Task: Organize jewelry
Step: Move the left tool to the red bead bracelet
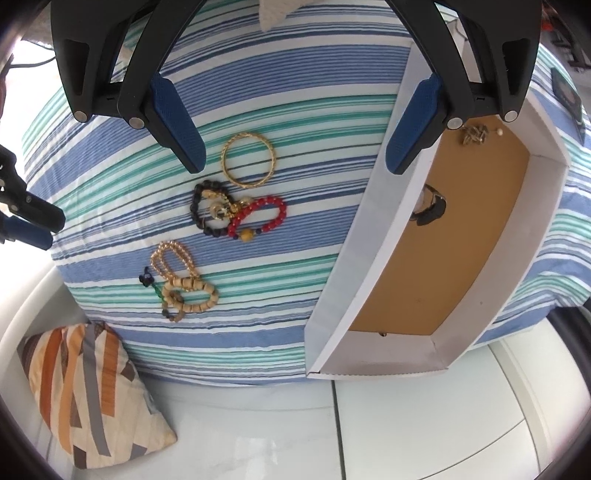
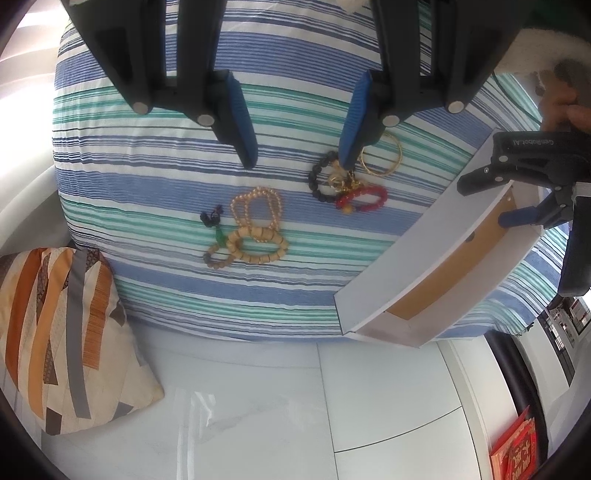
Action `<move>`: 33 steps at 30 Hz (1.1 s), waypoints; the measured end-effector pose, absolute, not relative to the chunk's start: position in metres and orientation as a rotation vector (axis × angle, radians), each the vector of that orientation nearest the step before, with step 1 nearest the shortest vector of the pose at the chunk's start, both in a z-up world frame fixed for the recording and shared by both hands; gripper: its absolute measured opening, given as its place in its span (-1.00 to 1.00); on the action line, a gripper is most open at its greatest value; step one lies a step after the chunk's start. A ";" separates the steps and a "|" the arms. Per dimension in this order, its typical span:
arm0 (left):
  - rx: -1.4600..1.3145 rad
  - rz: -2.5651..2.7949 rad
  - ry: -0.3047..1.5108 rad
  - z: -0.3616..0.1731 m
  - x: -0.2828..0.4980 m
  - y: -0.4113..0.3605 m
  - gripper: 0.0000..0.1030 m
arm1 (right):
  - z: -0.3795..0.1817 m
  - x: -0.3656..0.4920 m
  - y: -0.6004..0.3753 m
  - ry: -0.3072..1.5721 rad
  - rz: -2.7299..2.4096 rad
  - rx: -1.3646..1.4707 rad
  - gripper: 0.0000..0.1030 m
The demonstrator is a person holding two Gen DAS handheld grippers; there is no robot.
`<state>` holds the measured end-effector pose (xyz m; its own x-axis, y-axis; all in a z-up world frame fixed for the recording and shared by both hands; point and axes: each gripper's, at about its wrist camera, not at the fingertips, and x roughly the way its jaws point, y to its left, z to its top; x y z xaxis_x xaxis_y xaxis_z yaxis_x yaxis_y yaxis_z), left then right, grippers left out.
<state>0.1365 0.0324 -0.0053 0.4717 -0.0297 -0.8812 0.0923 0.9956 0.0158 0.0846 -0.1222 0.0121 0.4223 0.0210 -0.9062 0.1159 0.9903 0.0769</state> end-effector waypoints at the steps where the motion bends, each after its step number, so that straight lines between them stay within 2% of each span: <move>1: 0.060 -0.075 1.078 -0.006 0.137 0.034 0.91 | 0.011 0.085 -0.123 1.138 -0.061 0.136 -0.10; 8: -0.031 -0.113 1.072 -0.017 0.143 0.062 0.90 | 0.002 0.087 -0.128 1.165 -0.067 0.157 -0.10; 14: -0.035 -0.192 1.102 -0.026 0.149 0.050 0.87 | -0.008 0.090 -0.136 1.188 -0.073 0.197 -0.10; 20: -0.019 -0.267 1.140 -0.039 0.164 0.025 0.76 | -0.017 0.094 -0.147 1.201 -0.089 0.239 -0.10; 27: -0.111 -0.241 1.224 -0.063 0.190 0.034 0.70 | -0.028 0.103 -0.162 1.210 -0.103 0.282 -0.10; 33: -0.062 -0.223 1.258 -0.082 0.213 0.027 0.59 | -0.042 0.120 -0.165 1.221 -0.064 0.296 -0.10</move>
